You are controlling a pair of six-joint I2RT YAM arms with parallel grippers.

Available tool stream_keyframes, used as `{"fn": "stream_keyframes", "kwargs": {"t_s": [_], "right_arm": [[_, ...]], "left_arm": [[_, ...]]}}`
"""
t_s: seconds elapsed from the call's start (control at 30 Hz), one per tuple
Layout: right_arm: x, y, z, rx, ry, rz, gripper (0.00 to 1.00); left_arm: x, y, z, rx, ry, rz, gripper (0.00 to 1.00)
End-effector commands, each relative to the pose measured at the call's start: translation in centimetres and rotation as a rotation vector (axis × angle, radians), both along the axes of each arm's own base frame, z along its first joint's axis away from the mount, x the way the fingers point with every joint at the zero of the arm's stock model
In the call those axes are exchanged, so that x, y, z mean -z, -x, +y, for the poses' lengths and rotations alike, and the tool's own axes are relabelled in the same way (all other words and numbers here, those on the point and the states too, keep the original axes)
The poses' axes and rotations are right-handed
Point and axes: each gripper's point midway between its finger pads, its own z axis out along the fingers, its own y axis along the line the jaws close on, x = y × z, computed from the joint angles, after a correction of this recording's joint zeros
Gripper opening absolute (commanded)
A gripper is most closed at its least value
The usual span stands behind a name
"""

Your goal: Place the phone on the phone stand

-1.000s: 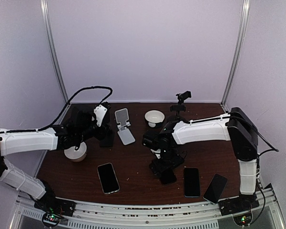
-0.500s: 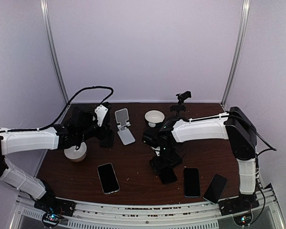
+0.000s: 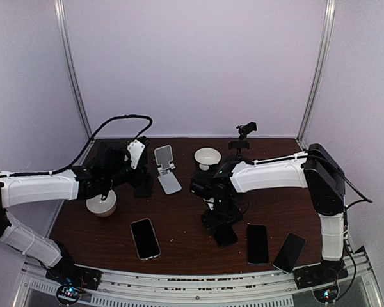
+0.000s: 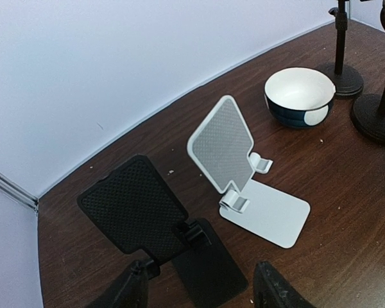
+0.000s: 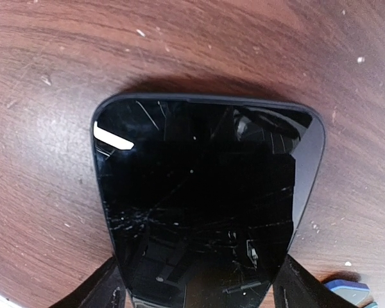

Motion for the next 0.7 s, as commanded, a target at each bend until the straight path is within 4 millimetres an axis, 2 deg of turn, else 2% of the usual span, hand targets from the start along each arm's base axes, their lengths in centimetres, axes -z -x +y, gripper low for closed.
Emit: {"fn": "stream_keyframes", "kwargs": {"t_s": [0.0, 0.23, 0.43, 0.57, 0.6, 0.67], "right_arm": [[-1.3, -1.6, -0.5, 0.008, 0.003, -0.133, 0.67], [-3.3, -2.4, 0.3, 0.004, -0.096, -0.234, 0.64], [-5.2, -3.1, 0.9, -0.011, -0.195, -0.326, 0.63], [-7.2, -3.6, 1.2, -0.02, -0.266, -0.403, 0.63], [-7.8, -3.6, 1.3, -0.026, -0.289, -0.422, 0.63], [-8.9, -3.9, 1.4, -0.035, -0.327, -0.459, 0.63]], "left_arm": [[-2.2, -0.8, -0.7, 0.002, 0.032, -0.035, 0.59], [-2.7, -1.6, -0.9, 0.014, 0.053, -0.023, 0.6], [-3.7, -3.2, -2.7, 0.092, 0.071, 0.033, 0.63], [-5.2, -5.0, -3.8, 0.156, 0.065, 0.077, 0.65], [-6.2, -5.7, -3.9, 0.166, 0.073, 0.075, 0.65], [-6.3, -6.7, -4.1, 0.181, 0.058, 0.087, 0.66]]}}
